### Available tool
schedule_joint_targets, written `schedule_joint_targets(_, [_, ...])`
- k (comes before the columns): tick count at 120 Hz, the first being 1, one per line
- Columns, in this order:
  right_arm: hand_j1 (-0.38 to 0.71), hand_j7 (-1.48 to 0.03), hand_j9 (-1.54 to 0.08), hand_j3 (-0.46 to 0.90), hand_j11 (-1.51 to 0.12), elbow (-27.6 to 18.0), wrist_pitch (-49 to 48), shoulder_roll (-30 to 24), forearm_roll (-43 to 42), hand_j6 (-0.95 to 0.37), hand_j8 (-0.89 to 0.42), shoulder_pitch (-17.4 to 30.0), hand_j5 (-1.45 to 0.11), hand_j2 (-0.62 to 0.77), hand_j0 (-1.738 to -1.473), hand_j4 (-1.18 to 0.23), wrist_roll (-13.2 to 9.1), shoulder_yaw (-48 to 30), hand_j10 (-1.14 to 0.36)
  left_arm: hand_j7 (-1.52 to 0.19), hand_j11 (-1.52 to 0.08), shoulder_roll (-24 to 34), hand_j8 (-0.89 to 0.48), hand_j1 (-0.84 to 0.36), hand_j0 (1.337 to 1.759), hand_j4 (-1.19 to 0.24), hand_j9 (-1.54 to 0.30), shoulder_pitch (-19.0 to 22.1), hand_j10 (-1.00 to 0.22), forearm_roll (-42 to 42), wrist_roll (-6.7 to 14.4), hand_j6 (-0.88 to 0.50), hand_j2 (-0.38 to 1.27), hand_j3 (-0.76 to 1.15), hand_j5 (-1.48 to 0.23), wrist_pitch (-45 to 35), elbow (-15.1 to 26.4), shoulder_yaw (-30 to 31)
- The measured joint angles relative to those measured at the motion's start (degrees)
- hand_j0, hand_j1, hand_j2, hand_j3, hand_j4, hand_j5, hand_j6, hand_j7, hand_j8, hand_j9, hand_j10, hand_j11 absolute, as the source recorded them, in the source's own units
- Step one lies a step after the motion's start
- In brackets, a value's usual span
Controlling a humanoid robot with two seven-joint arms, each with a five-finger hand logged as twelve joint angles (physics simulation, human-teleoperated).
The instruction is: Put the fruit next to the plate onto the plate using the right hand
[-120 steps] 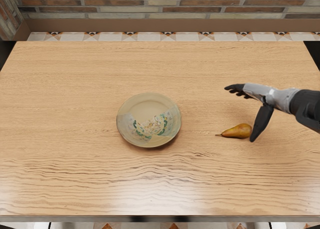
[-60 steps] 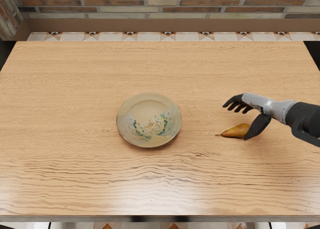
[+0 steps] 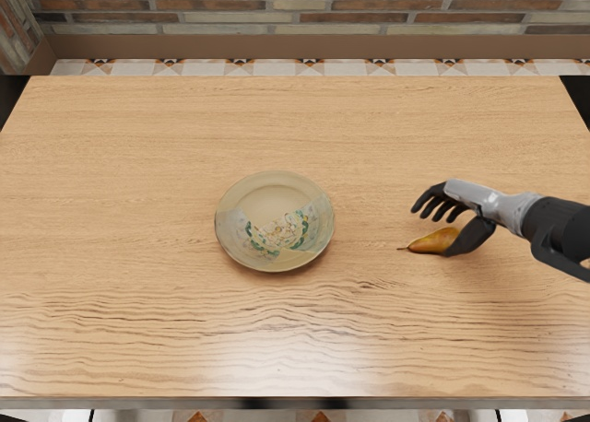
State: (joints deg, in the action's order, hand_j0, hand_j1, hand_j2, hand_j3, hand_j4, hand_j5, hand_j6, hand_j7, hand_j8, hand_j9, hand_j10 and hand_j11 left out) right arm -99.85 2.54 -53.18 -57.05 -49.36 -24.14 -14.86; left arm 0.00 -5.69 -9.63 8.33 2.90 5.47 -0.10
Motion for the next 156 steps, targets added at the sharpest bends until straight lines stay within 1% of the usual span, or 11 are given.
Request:
schedule_joint_targets(29, [0.14, -0.53, -0.53, 0.00, -0.53, 0.1, 0.9, 0.4, -2.5, -0.42, -0.41, 1.7, -0.53, -0.08, -1.658, -0.41, 0.0, 0.0, -0.41, -0.03, -0.03, 0.0, -0.02, 0.32, 1.658, -0.02, -0.03, 0.1, -0.02, 0.0, 0.0, -0.02, 0.00, 0.00, -0.03, 0.0, 0.0, 0.0])
schedule_joint_targets(97, [0.14, -0.54, -0.54, 0.00, -0.54, 1.1, 2.7, 0.4, -2.8, -0.42, -0.42, 3.2, -0.54, -0.08, -1.658, -0.42, 0.3, 0.1, -0.42, -0.03, -0.03, 0.0, -0.02, 0.32, 1.658, -0.02, -0.03, 0.1, -0.02, 0.0, 0.0, -0.02, 0.00, 0.00, -0.03, 0.0, 0.0, 0.0])
schedule_joint_targets(130, [0.18, -0.58, -0.58, 0.00, -0.58, 1.1, 3.3, 0.6, -3.0, -0.45, -0.44, 3.8, -0.58, -0.08, -1.658, -0.45, 0.4, 0.1, -0.45, -0.03, -0.03, 0.0, -0.02, 0.32, 1.658, -0.02, -0.03, 0.1, -0.02, 0.0, 0.0, -0.02, 0.00, 0.00, -0.03, 0.0, 0.0, 0.0])
schedule_joint_targets(156, [0.22, -0.62, -0.62, 0.00, -0.62, 1.1, 3.4, 0.8, -3.0, -0.49, -0.49, 4.2, -0.62, -0.09, -1.658, -0.49, 0.4, 0.1, -0.48, -0.03, -0.03, 0.0, -0.02, 0.32, 1.658, -0.02, -0.03, 0.1, -0.02, 0.0, 0.0, -0.02, 0.00, 0.00, -0.03, 0.0, 0.0, 0.0])
